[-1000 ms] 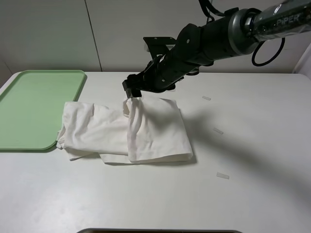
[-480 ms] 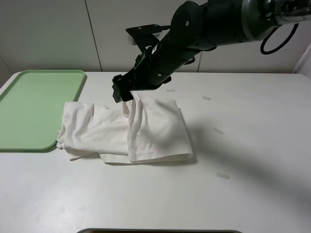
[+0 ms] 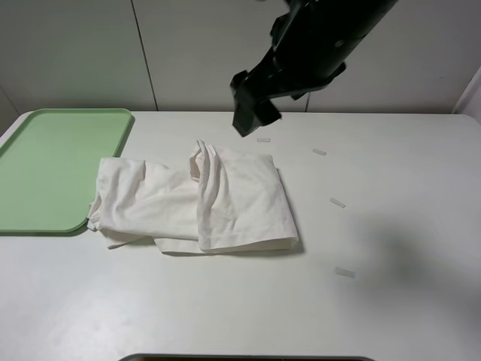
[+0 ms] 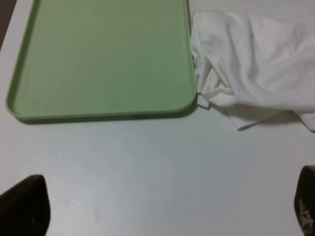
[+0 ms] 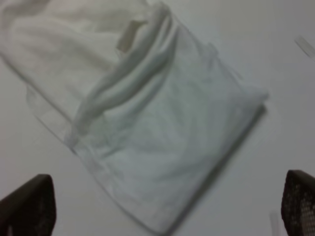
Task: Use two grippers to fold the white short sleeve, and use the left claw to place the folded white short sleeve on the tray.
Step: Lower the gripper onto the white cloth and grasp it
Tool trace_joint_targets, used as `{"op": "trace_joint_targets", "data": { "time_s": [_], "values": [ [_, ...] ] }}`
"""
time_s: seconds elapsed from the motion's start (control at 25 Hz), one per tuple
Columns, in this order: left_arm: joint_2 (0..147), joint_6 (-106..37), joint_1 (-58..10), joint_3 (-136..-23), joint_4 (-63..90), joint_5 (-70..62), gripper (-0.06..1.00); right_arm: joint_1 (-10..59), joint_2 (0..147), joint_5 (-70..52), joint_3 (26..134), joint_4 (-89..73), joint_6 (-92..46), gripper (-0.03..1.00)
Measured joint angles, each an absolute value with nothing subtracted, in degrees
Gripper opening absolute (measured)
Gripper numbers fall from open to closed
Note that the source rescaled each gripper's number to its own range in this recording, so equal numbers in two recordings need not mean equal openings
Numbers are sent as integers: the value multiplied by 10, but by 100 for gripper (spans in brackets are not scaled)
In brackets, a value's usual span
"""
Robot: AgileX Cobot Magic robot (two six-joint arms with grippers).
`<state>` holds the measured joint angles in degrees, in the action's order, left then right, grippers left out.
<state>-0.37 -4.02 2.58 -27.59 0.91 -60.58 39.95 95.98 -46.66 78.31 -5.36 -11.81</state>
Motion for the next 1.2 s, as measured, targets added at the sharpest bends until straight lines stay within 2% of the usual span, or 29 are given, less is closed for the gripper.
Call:
{"op": "trace_joint_targets", "data": {
  "time_s": [0.12,0.28,0.52,0.88,1.2],
  "values": [
    [-4,-40,26,-276,9,-606,100,400,936,-494,783,-36,-106,100],
    [-4,-40,26,-276,9,-606,100,400,815,-590,783,20,-45,100],
    [-4,-40,26,-276,9,-606,100,400,689,-668,783,111,4,100],
    [-4,-40,26,-276,9,-606,100,400,571,-693,784,211,64,100],
    [-4,-40,26,-276,9,-606,100,400,460,-693,757,204,74,100]
  ]
}}
